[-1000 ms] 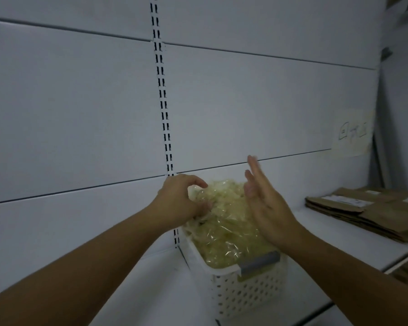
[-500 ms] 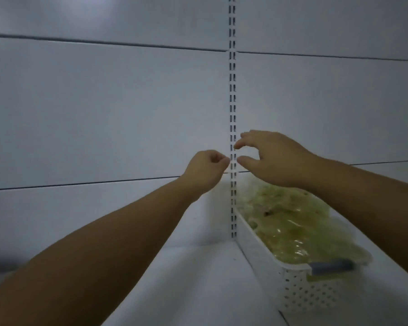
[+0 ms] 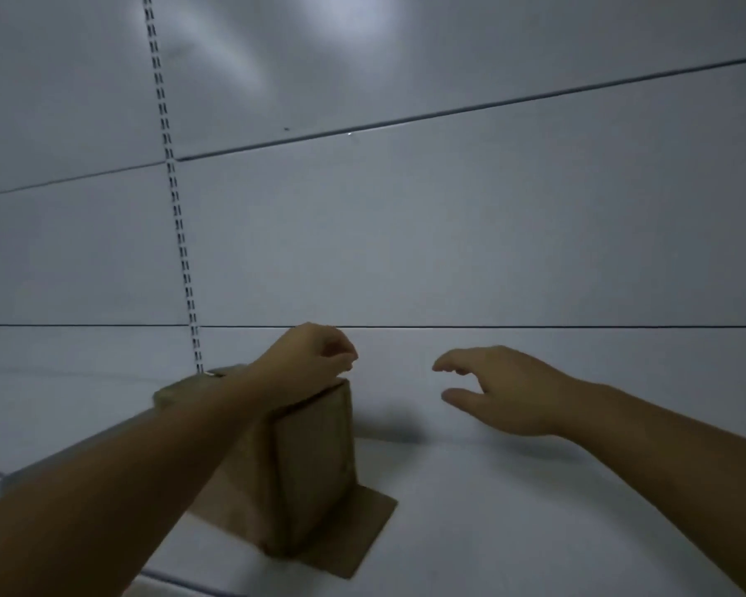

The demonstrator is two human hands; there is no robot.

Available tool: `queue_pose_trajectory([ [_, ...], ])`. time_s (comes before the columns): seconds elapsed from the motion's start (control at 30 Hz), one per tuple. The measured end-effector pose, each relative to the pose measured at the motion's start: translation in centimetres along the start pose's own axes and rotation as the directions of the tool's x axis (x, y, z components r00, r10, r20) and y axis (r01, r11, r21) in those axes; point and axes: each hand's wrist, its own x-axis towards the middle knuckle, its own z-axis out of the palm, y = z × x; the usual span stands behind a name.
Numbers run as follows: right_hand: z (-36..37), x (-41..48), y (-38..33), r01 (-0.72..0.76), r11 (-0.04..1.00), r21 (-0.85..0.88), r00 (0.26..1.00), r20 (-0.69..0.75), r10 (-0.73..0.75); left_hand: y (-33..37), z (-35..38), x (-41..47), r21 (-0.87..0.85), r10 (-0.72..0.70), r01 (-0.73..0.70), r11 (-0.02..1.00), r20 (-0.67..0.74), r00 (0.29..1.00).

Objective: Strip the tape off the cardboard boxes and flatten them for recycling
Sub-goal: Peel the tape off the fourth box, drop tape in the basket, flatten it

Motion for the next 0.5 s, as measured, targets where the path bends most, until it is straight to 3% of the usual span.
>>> queue_pose_trajectory([
  [0.1,3.2,3.8,-4.3,0.040,0.984,0.175,0.999,-0.018,-0.037,-5.1,-2.3,-2.1,0.128,-0.019,0.028,0.991,-0.069,0.997],
  [0.2,5.9,7.0,-7.0,0.011,0.943,0.333,1.000,-0.008,-0.009,-8.6,-2.5,-3.6,0.079,0.003,0.007,0.997,-0.125,0.992],
  [0.37,9.0,10.4,-8.9,-0.088,0.863,0.497,0.996,0.064,0.065,-10.6,-0.9,-5.2,0.037,0.170,-0.166,0.985,-0.290,0.942],
  [0.5,9.0,10.8,-9.4,-0.062,0.884,0.464,0.986,-0.107,0.125,-11.0,-0.8,-5.5,0.079,0.279,-0.269,0.960,-0.336,0.899],
])
